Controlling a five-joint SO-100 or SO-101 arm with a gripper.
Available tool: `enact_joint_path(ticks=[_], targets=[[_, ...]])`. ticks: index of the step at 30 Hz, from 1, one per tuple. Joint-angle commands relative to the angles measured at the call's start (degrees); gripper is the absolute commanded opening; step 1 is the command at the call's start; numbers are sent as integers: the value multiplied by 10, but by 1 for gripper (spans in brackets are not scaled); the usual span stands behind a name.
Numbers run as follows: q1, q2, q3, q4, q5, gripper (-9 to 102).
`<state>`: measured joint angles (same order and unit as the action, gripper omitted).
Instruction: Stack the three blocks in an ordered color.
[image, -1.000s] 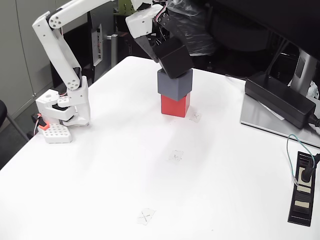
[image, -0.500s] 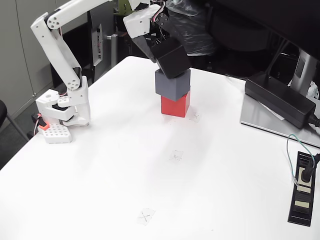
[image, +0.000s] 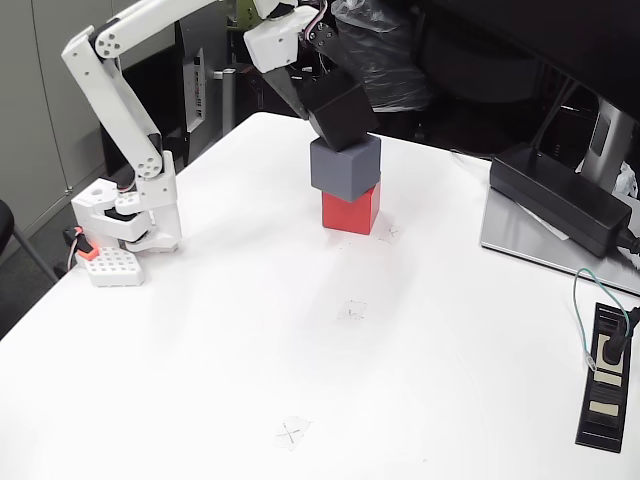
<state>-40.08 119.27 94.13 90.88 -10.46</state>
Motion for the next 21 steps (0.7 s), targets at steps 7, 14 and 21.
enact_joint_path(ticks=[7, 14, 21], targets=[[-19, 62, -3, 0, 5, 0], [20, 59, -1, 0, 5, 0], [54, 55, 0, 0, -2, 0]])
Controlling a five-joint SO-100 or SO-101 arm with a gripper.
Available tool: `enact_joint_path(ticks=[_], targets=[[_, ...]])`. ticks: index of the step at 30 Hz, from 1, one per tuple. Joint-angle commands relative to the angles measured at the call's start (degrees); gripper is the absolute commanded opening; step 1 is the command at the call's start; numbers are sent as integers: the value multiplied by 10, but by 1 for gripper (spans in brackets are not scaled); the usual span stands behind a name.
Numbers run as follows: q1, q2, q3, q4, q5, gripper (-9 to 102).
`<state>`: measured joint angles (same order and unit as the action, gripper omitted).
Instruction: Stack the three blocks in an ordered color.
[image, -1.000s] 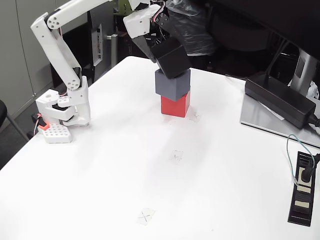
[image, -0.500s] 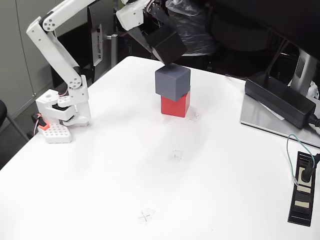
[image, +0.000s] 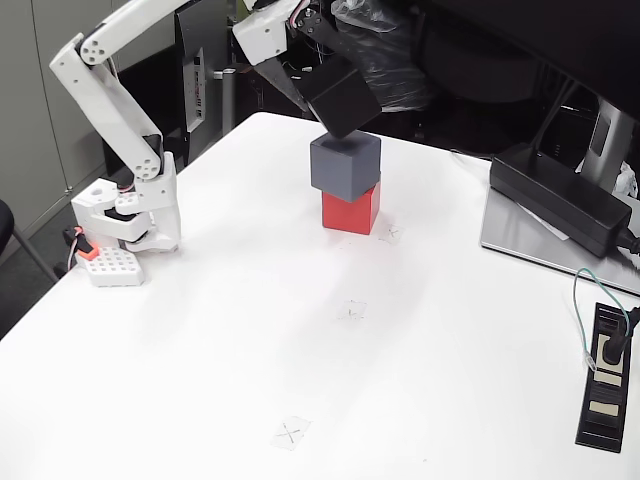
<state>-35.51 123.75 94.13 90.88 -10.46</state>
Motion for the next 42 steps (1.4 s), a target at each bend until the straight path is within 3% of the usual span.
enact_joint_path(ticks=[1, 24, 35, 42], targets=[[7, 10, 3, 0, -2, 0], [-23, 10, 45, -1, -2, 0], [-23, 10, 45, -2, -3, 22], [-23, 10, 45, -2, -3, 25]])
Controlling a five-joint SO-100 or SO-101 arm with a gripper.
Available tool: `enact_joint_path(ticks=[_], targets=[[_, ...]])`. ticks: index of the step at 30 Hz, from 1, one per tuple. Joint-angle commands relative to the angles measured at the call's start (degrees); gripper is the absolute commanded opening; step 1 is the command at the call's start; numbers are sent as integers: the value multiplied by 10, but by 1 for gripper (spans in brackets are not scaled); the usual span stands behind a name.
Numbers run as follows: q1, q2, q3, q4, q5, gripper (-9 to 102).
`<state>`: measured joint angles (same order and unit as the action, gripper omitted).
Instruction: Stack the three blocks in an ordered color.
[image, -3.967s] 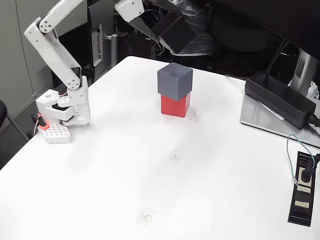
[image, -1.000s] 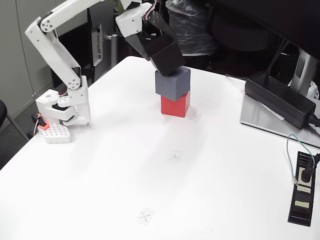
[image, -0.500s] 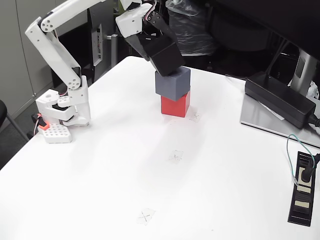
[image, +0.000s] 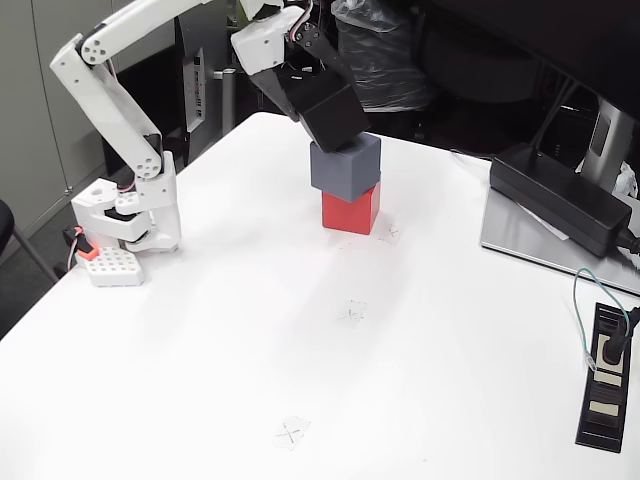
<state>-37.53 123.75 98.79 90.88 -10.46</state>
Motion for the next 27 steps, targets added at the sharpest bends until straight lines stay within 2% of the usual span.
enact_joint_path(ticks=[1, 12, 21, 27], targets=[[-3, 10, -2, -2, -3, 25], [-3, 9, -2, -2, -3, 26], [-3, 9, -2, -2, -3, 37], [-3, 9, -2, -3, -3, 37]])
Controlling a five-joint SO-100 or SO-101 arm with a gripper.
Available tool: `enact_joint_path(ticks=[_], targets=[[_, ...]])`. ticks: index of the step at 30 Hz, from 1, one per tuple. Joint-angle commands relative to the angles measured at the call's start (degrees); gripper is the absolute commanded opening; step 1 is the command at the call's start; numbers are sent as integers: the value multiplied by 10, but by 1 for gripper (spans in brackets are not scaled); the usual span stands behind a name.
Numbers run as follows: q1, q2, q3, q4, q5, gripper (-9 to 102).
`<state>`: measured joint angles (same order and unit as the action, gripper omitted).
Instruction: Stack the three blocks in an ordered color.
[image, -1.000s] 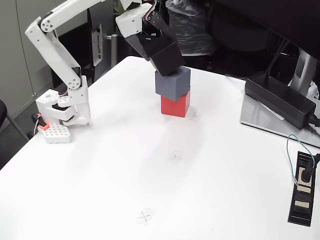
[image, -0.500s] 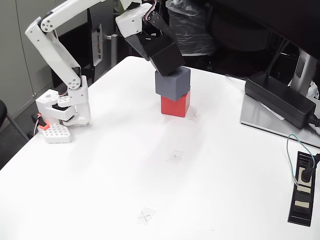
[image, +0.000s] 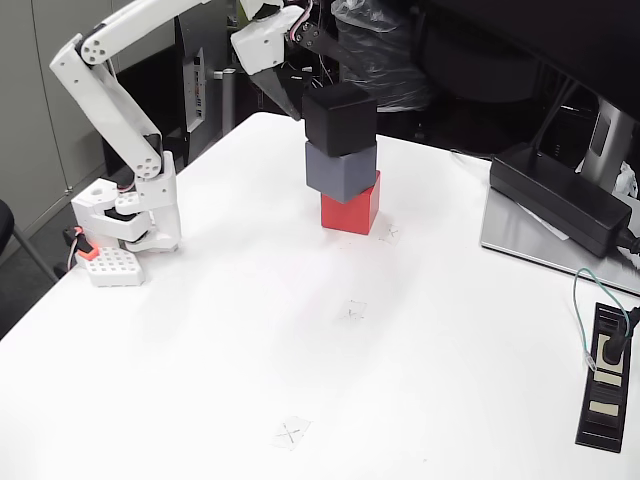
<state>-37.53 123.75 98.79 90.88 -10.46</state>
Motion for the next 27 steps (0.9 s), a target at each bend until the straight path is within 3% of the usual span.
enact_joint_path(ticks=[1, 15, 27], targets=[[-3, 10, -2, -3, -3, 37], [4, 27, -7, -2, -3, 37], [9, 261, -2, -2, 4, 37]])
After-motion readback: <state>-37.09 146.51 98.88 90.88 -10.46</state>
